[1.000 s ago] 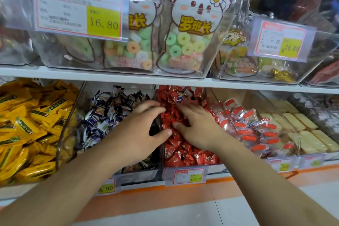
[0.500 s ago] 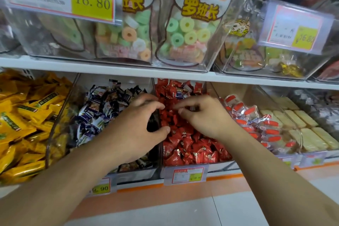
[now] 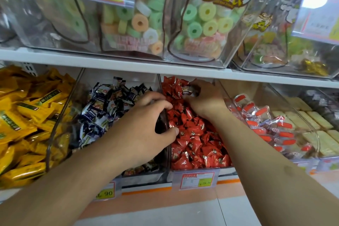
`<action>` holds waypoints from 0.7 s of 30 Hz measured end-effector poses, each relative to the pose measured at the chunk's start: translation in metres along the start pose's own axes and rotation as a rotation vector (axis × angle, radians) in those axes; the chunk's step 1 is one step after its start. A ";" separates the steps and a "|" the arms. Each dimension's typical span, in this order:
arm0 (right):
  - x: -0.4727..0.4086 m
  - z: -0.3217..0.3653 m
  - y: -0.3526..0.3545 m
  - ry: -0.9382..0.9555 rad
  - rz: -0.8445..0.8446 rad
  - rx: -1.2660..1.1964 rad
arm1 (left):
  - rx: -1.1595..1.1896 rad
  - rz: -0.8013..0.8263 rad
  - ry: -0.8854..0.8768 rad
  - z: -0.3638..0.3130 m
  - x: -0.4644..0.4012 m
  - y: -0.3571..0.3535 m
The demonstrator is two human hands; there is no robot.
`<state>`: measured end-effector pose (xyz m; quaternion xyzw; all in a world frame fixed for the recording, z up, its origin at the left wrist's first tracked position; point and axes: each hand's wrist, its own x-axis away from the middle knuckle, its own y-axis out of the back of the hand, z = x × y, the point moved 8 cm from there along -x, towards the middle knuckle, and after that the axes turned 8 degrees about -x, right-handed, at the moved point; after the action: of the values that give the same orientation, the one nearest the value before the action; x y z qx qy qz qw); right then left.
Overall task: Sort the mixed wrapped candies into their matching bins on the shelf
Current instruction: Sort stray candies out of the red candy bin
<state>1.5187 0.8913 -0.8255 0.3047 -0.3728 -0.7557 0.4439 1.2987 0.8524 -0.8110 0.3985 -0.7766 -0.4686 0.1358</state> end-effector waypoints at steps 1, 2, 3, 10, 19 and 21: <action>-0.001 -0.002 0.000 -0.008 -0.008 -0.020 | 0.002 0.004 0.002 0.000 0.000 0.000; -0.001 -0.003 0.001 -0.010 -0.014 -0.042 | 0.003 0.008 0.005 0.000 0.000 0.000; 0.000 -0.003 0.002 -0.005 -0.017 -0.060 | 0.002 0.012 0.008 -0.001 0.000 0.000; 0.006 0.002 0.013 0.076 -0.059 -0.041 | 0.006 0.025 0.024 -0.001 0.000 0.002; 0.036 0.009 0.039 0.199 -0.155 -0.249 | -0.007 0.045 0.043 -0.002 0.003 0.007; 0.045 0.005 0.043 0.164 -0.132 -0.330 | 0.003 0.039 0.051 -0.003 0.006 0.009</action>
<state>1.5147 0.8385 -0.7926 0.3120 -0.1857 -0.8068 0.4661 1.2922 0.8487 -0.8028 0.3952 -0.7812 -0.4545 0.1641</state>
